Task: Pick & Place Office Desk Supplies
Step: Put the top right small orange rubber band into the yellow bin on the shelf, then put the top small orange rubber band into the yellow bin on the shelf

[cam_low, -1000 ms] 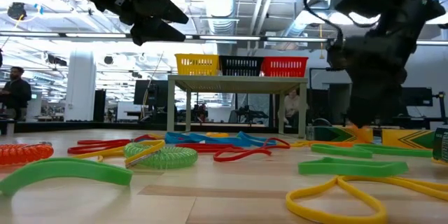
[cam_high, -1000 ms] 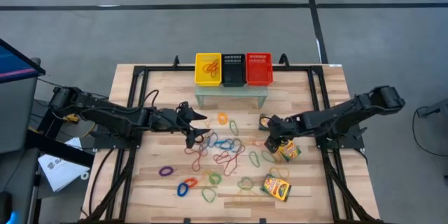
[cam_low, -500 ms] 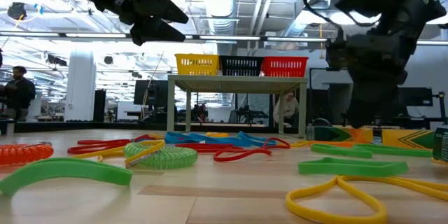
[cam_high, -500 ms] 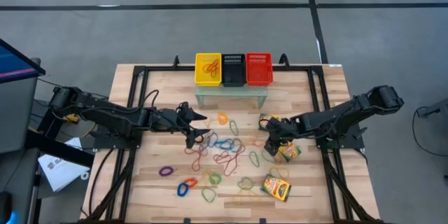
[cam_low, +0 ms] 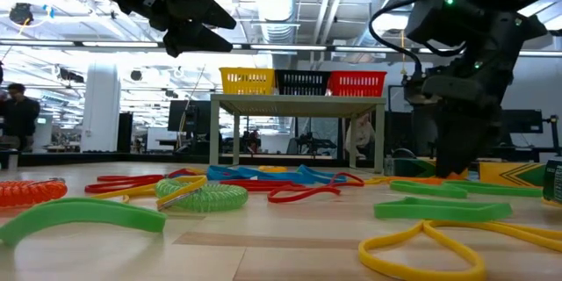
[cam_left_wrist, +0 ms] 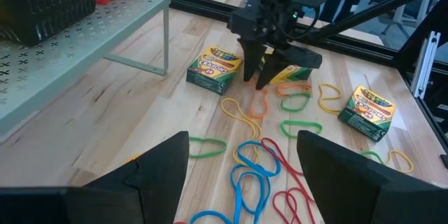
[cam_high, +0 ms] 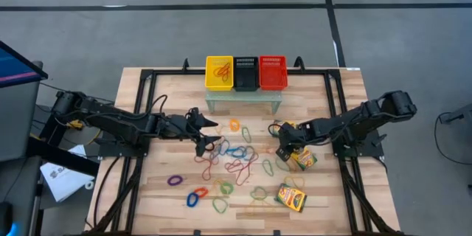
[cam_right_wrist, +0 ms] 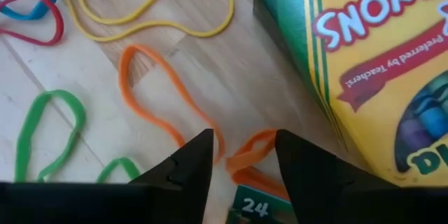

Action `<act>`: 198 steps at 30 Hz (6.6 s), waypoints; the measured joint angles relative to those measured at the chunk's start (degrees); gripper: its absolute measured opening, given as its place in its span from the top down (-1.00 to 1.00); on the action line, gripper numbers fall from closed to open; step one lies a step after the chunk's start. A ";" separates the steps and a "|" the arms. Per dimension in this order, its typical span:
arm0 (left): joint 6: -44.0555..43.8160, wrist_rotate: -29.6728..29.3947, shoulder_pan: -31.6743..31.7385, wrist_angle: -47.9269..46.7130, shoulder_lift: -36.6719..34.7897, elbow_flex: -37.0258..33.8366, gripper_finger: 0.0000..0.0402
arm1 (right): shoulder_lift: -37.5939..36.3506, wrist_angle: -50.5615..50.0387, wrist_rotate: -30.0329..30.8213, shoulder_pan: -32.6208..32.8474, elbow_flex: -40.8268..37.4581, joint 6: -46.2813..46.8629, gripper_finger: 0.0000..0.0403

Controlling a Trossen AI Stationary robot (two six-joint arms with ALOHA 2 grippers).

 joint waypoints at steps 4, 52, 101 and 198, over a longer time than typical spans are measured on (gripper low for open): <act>0.00 -0.07 0.00 0.01 0.00 0.00 -0.30 | -0.75 -0.21 0.12 -0.04 -0.04 0.01 0.65; 15.05 9.92 0.50 44.34 17.74 1.02 -0.44 | -8.34 23.12 3.39 1.78 17.86 -34.60 1.00; 18.03 18.72 6.47 34.56 30.21 15.58 0.99 | -8.29 26.98 1.92 1.66 17.97 -44.25 0.77; 14.93 -1.92 1.33 -12.81 -18.40 7.93 -0.39 | -5.84 -9.28 4.71 1.25 10.59 -23.08 -0.08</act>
